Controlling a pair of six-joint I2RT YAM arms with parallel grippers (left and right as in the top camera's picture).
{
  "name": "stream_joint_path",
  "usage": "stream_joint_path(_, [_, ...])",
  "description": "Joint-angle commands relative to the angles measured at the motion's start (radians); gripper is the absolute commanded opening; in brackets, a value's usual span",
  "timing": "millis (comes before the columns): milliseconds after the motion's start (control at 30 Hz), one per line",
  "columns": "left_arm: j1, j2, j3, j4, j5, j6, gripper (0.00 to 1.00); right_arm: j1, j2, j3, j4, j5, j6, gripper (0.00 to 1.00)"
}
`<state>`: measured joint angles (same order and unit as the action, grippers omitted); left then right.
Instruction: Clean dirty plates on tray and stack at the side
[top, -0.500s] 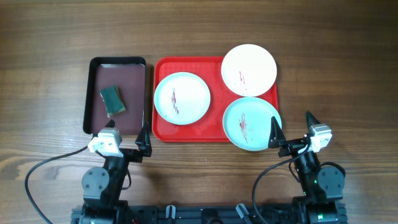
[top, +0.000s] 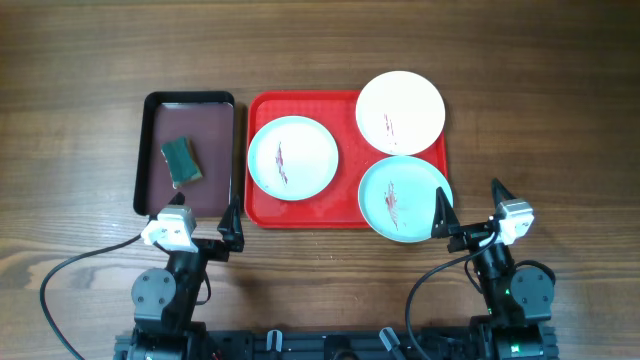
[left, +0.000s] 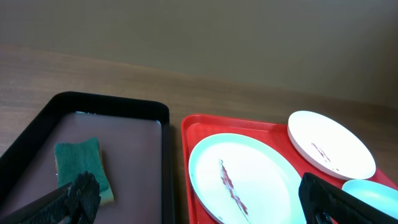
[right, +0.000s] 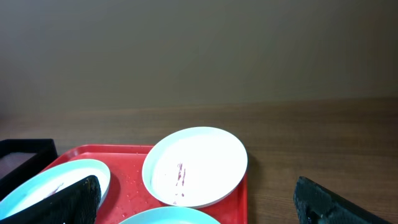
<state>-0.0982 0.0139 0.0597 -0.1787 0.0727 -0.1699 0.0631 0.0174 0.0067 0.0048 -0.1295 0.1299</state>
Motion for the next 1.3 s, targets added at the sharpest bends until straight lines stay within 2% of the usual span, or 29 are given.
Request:
stream_joint_path(0, [-0.004, -0.005, -0.008, 0.004, -0.014, -0.010, 1.00, 0.004, -0.003, -0.002, 0.002, 0.011, 0.007, 1.00])
stream_joint_path(1267, [-0.004, -0.005, -0.008, 0.004, -0.006, -0.010, 1.00, 0.004, -0.003, -0.002, 0.004, -0.005, 0.004, 1.00])
